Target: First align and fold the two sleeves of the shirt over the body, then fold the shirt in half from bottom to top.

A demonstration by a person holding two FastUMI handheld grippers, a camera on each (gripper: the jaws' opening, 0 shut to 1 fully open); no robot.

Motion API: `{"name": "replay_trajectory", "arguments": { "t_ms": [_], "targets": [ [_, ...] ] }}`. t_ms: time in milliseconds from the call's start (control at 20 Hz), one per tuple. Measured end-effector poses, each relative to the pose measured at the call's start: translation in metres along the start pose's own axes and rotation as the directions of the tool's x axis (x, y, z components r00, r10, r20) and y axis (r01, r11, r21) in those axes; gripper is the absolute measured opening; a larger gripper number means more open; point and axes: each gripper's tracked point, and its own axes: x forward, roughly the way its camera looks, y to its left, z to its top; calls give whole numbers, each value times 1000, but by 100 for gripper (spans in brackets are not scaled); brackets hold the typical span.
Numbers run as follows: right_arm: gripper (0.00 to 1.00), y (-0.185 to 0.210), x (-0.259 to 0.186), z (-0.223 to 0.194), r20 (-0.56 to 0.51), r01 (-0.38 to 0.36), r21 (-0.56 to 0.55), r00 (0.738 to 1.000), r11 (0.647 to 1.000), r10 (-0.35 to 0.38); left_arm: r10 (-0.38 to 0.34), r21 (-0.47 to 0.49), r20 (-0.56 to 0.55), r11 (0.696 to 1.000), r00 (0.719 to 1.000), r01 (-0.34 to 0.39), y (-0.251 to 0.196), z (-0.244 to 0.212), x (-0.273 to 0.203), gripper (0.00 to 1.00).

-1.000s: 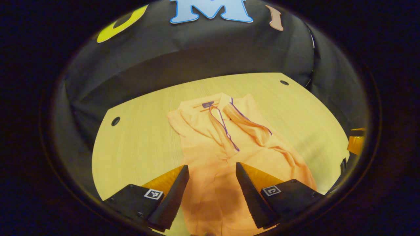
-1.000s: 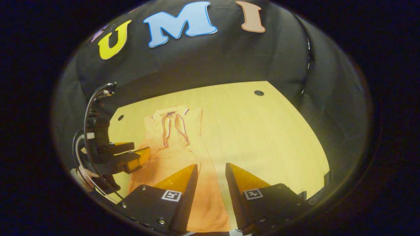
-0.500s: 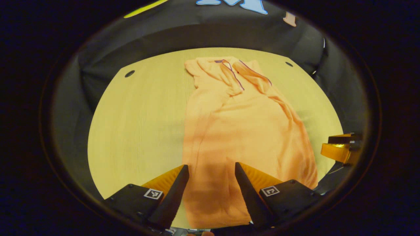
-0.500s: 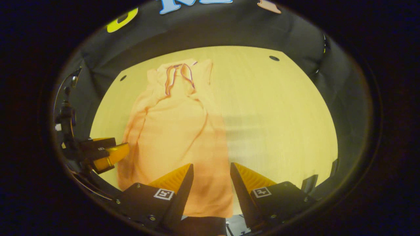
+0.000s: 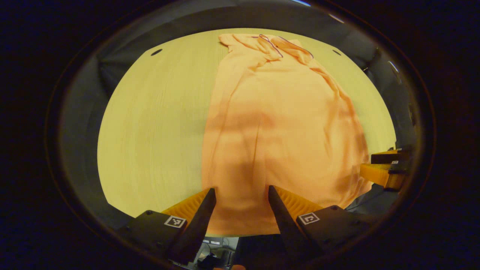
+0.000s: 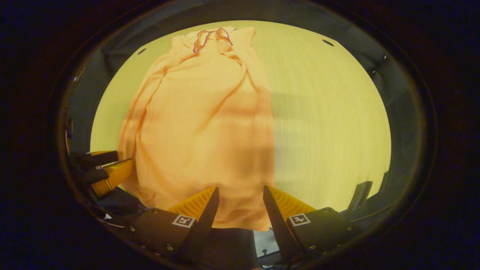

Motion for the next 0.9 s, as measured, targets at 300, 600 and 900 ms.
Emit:
{"name": "replay_trajectory", "arguments": {
  "t_ms": [300, 600, 900],
  "targets": [
    [73, 5, 14, -12, -74, 31, -36, 997, 999, -34, 15, -18, -77, 1000, 997, -17, 3, -13, 7, 93],
    [77, 5, 21, -12, -126, 54, -40, 990, 998, -59, 1, -40, -158, 999, 988, -8, 0, -11, 12, 93],
    [80, 6, 22, -12, -160, 56, -45, 985, 997, -62, 2, -45, -171, 999, 985, -10, -5, -7, 15, 90]
  ]
}}
